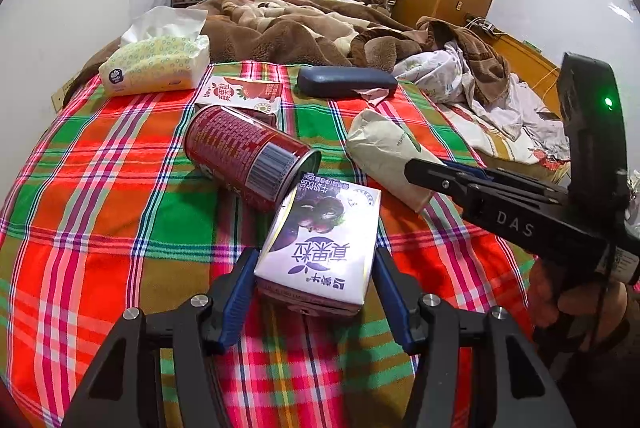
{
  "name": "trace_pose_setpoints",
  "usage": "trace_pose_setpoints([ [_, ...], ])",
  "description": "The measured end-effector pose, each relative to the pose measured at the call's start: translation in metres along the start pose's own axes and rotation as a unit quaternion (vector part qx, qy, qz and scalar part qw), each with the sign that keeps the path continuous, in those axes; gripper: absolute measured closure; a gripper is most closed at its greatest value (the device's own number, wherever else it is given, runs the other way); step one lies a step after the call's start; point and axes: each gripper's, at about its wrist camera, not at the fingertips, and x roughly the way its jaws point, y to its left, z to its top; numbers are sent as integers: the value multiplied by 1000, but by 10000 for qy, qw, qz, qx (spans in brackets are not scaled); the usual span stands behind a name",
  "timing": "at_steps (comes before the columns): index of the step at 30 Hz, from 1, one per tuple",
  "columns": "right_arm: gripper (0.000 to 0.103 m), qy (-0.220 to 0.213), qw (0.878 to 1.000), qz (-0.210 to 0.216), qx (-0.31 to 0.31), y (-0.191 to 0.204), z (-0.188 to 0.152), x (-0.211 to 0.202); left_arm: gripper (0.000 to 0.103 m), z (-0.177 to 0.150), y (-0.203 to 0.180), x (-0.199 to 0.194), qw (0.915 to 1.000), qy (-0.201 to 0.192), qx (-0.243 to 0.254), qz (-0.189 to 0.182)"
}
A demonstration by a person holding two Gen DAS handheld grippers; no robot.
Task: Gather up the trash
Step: 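Grasp the purple-printed milk carton with the left tool while the right tool grasps the cream paper bag, then carry the milk carton and paper bag in both tools over the bin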
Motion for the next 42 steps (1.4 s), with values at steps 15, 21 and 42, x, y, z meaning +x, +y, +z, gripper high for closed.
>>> trace_pose_setpoints([
  [15, 91, -90, 9999, 25, 66, -2, -3, -6, 43, 3, -1, 19, 9998, 126, -3, 139],
  [21, 92, -149, 9999, -9, 40, 1, -8, -14, 44, 0, -3, 8, 9999, -2, -40, 164],
  [42, 96, -552, 9981, 43, 260, -5, -36, -73, 44, -35, -37, -52, 9996, -269, -28, 39],
])
